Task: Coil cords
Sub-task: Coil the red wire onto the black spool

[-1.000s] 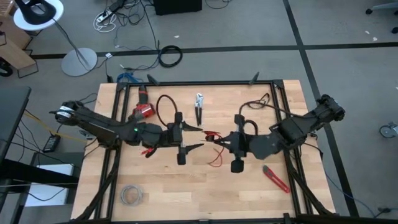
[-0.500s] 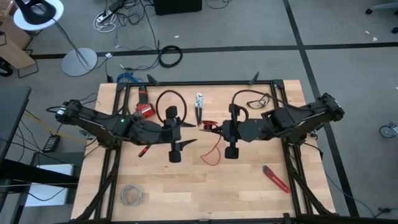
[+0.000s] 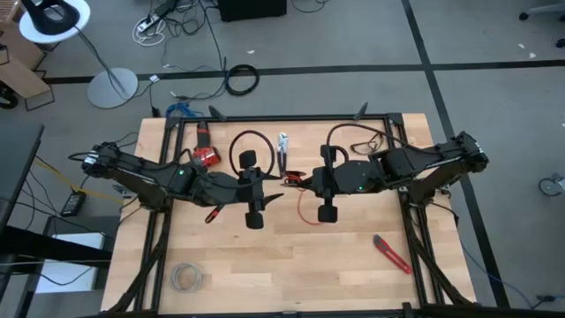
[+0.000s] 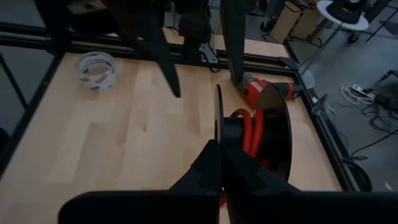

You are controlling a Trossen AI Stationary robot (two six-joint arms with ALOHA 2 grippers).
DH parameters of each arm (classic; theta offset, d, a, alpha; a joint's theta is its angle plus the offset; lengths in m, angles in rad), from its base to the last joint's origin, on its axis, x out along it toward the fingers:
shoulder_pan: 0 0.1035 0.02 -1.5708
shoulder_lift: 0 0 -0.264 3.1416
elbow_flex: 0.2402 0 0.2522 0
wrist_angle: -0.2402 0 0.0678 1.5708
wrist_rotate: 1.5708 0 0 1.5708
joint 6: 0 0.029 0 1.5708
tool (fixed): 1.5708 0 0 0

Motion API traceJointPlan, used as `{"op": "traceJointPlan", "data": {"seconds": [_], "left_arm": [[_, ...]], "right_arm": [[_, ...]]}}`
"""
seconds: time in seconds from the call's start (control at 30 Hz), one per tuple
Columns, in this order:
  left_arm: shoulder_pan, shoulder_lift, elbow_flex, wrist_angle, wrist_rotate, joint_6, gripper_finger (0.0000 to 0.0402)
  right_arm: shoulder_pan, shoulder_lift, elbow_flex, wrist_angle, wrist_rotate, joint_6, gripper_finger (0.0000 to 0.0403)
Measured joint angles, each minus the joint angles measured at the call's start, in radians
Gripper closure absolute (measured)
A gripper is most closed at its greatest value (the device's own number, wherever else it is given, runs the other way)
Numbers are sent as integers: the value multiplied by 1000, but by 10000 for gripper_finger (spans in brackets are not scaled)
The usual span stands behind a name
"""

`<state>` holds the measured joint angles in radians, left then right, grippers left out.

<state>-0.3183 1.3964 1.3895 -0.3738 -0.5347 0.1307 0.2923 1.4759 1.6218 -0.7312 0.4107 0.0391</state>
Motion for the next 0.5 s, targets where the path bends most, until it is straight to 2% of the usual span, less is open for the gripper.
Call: {"op": "traceJointPlan", "data": {"seconds": [0.5], "left_arm": [[4,2,0,-10,14,-18,216]], "right_arm": [[-16,37,0,67,-15,-40,403]]}}
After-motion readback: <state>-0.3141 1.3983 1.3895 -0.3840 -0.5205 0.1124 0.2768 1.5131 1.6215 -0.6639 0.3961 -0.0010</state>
